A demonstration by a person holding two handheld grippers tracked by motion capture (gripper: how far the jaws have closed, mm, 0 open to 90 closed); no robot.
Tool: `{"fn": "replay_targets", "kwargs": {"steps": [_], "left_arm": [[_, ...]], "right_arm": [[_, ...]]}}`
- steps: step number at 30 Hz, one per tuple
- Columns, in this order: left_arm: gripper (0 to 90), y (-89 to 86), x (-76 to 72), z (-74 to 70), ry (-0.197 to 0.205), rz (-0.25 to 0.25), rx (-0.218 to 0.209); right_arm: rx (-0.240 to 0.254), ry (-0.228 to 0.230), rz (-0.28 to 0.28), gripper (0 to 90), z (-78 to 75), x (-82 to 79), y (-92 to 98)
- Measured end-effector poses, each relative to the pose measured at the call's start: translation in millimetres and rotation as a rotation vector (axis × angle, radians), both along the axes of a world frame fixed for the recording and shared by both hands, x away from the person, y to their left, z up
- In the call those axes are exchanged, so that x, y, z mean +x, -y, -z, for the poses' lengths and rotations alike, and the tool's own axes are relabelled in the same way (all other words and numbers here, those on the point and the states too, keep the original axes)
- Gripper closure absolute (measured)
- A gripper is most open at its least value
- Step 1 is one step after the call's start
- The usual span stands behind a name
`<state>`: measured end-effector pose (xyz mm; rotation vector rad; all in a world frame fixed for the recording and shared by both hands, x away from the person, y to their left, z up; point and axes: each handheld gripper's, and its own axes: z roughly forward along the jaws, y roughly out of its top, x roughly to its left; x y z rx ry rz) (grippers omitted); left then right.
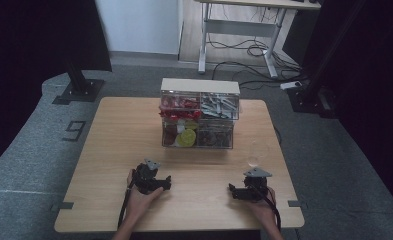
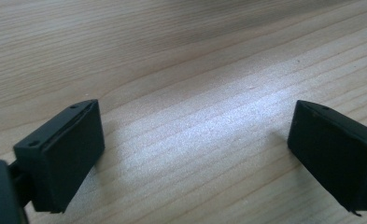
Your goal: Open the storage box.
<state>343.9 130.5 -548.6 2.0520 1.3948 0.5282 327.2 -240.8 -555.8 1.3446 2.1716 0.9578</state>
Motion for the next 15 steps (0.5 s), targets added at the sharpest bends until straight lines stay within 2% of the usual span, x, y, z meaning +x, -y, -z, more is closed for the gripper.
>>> {"fn": "replay_targets", "kwargs": {"steps": [9, 15], "left_arm": [[7.0, -1.6, -3.0, -0.3, 0.008, 0.006, -0.003], [15.6, -4.9, -6.2, -1.5, 0.020, 0.000, -0.008]], "right_arm": [[0.002, 0.008, 0.009, 12.4, -0.3, -2.8, 1.6], [0.002, 0.010, 0.011, 13.5, -0.4, -4.0, 1.6]]}}
